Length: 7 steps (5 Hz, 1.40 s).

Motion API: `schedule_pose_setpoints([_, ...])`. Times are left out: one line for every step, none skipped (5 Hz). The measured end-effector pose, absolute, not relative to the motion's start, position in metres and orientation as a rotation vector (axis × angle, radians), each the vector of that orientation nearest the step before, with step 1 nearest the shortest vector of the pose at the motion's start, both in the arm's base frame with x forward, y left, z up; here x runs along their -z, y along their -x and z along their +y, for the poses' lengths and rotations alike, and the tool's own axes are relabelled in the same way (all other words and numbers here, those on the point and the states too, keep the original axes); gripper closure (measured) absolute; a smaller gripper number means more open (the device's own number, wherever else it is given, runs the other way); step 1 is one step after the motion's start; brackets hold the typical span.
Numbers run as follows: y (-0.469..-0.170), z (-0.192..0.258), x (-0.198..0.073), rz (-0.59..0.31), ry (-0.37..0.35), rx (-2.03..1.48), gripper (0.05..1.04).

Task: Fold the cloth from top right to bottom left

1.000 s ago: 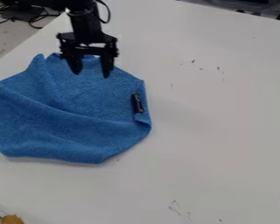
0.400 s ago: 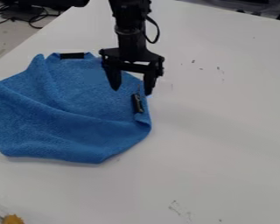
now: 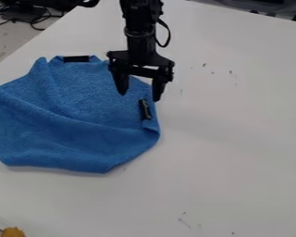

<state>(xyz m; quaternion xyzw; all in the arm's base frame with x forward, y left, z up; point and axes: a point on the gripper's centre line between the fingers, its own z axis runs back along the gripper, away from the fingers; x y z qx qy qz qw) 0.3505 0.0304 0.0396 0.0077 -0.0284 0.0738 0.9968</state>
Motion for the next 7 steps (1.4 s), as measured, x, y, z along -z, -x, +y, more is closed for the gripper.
schedule_pose_setpoints([-0.353,0.025,-0.025,-0.026,0.005,-0.119,0.083])
schedule_pose_setpoints([-0.355,0.021,-0.020,-0.028,0.027,-0.108,0.083])
schedule_pose_setpoints([-0.355,0.018,-0.012,-0.020,0.046,-0.102,0.135])
schedule_pose_setpoints([-0.355,0.019,-0.011,-0.026,0.050,-0.089,0.416])
schedule_pose_setpoints([-0.355,0.019,-0.010,-0.028,0.057,-0.086,0.700])
schedule_pose_setpoints([-0.356,0.020,-0.011,-0.035,0.063,-0.092,0.893])
schedule_pose_setpoints([-0.357,0.021,-0.010,-0.039,0.063,-0.096,1.007])
